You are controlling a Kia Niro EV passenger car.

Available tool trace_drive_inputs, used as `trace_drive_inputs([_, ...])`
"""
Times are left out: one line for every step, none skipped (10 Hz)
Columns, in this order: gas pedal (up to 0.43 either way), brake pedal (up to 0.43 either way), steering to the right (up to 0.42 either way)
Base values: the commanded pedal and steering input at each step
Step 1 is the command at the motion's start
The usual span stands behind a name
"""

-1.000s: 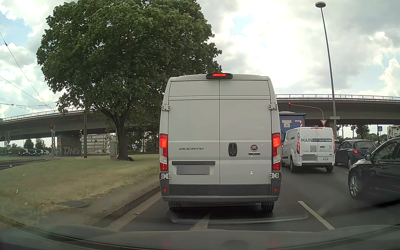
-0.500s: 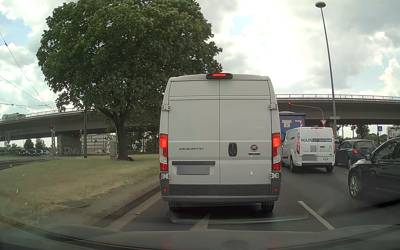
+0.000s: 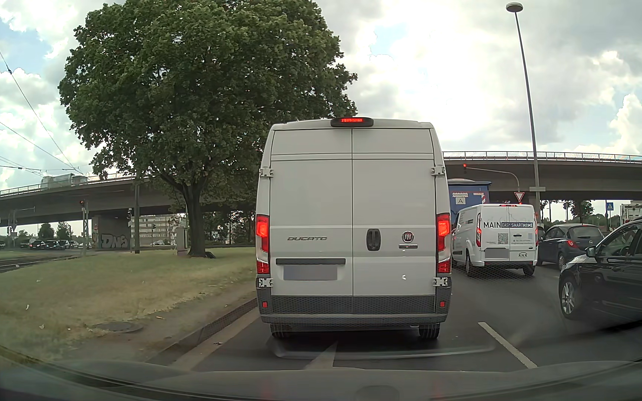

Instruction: Follow the waypoints while adhering to traffic rules and regulations

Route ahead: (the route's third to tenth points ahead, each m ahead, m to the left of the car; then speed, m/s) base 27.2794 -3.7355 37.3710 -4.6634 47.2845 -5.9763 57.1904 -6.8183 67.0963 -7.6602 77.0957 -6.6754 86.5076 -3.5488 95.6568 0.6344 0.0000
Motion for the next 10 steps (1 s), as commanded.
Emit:
trace_drive_inputs([0.0, 0.317, 0.002])
trace_drive_inputs([0.0, 0.317, 0.002])
trace_drive_inputs([0.0, 0.323, 0.002])
trace_drive_inputs([0.0, 0.317, 0.003])
trace_drive_inputs([0.0, 0.317, 0.002])
trace_drive_inputs([0.0, 0.323, 0.003])
trace_drive_inputs([0.0, 0.317, 0.002])
trace_drive_inputs([0.0, 0.317, 0.002])
trace_drive_inputs([0.0, 0.317, 0.002])
trace_drive_inputs([0.0, 0.317, 0.002])
